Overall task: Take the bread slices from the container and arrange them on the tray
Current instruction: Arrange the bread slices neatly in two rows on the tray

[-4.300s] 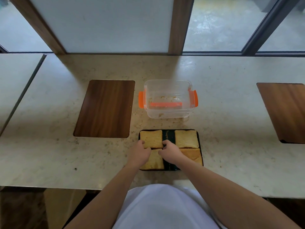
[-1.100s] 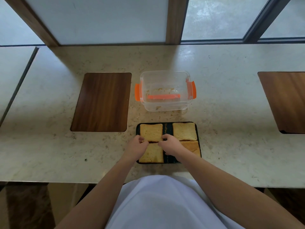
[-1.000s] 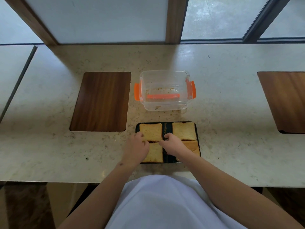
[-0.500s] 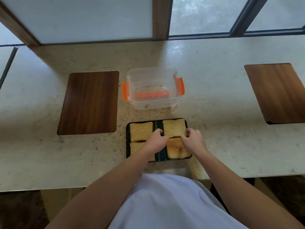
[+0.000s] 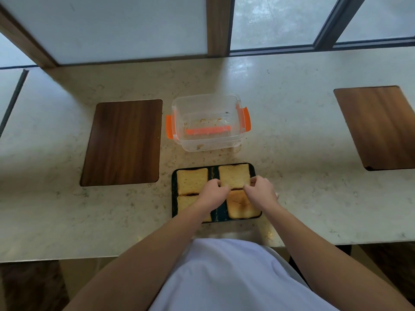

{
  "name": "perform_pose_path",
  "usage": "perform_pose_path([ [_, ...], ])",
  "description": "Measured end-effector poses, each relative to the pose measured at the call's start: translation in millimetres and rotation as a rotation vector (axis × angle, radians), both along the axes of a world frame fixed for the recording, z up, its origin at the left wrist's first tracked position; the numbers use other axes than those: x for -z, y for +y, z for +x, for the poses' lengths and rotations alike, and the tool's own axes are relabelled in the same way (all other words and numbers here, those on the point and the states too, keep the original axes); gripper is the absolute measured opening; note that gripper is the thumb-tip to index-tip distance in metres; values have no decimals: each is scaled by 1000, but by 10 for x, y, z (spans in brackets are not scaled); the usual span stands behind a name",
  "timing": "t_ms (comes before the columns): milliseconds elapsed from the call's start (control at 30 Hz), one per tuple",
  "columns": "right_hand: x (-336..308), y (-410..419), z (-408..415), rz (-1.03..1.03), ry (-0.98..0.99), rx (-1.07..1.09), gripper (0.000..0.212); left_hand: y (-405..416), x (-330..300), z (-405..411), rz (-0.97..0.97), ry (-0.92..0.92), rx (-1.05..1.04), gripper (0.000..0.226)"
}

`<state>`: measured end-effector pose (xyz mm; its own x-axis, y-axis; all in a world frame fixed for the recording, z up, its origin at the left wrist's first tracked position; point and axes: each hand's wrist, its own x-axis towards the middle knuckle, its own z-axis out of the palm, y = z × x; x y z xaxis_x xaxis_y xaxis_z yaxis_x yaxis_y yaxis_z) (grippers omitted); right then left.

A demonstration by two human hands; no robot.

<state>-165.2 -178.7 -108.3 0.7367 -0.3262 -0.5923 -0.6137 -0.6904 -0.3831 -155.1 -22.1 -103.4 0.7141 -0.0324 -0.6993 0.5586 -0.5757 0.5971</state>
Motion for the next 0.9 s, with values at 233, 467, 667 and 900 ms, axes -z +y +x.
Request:
perform_pose_path([
  [233, -9, 81, 5, 2, -10, 1, 49, 96, -51, -20, -17, 48, 44, 55],
  [467, -57, -33, -52, 92, -66, 42, 49, 49, -66, -88, -33, 39, 25, 40],
  [667, -43, -183, -259, 135, -65, 53, 49, -21, -33, -270, -72, 70, -35, 37],
  [900, -39, -114, -386, 145, -43, 59, 51, -6, -35, -265, -129, 145, -77, 38],
])
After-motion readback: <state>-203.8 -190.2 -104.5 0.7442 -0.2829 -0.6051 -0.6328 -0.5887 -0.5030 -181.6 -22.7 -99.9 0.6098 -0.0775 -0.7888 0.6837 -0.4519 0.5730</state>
